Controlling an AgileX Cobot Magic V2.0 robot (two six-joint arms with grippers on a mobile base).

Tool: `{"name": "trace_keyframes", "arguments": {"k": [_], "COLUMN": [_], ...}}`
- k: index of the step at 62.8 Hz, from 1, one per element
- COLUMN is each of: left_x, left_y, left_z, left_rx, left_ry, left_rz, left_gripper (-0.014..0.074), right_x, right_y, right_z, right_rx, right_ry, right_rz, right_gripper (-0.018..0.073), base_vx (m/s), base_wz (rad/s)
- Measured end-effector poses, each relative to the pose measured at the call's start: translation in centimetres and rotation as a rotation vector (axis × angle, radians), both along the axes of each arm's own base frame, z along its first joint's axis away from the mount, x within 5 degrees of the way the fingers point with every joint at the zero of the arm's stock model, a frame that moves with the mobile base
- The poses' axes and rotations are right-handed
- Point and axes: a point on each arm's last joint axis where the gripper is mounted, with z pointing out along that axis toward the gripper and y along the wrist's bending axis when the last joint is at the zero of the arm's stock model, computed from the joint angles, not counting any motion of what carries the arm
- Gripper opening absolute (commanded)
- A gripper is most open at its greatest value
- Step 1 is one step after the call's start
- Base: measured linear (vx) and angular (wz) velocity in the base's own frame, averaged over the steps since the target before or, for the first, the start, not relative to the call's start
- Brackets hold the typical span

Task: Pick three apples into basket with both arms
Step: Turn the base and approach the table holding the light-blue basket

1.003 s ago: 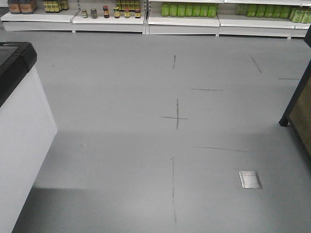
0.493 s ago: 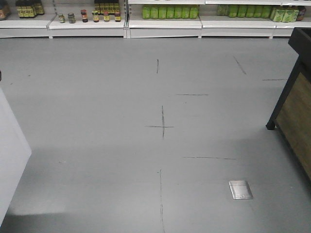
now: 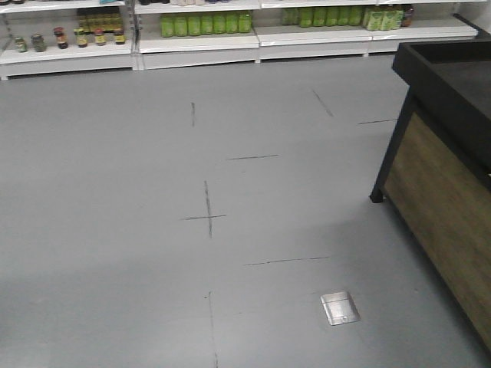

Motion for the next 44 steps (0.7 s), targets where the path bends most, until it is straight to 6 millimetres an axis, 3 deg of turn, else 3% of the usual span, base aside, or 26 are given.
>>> {"name": "trace_keyframes", "arguments": {"k": [44], "left_x": [0.00], "left_y": [0.00], "left_z": [0.00], "left_rx": [0.000], "left_ry": [0.000], "left_rz": [0.000], "left_gripper": [-0.0006], "right_x": [0.00], "right_y": [0.00], "right_z": [0.00], "right_rx": [0.000], "right_ry": [0.000], "right_rz": [0.000], "right_gripper": [-0.0008], "base_vx": [0.16], "base_wz": [-0.60]}}
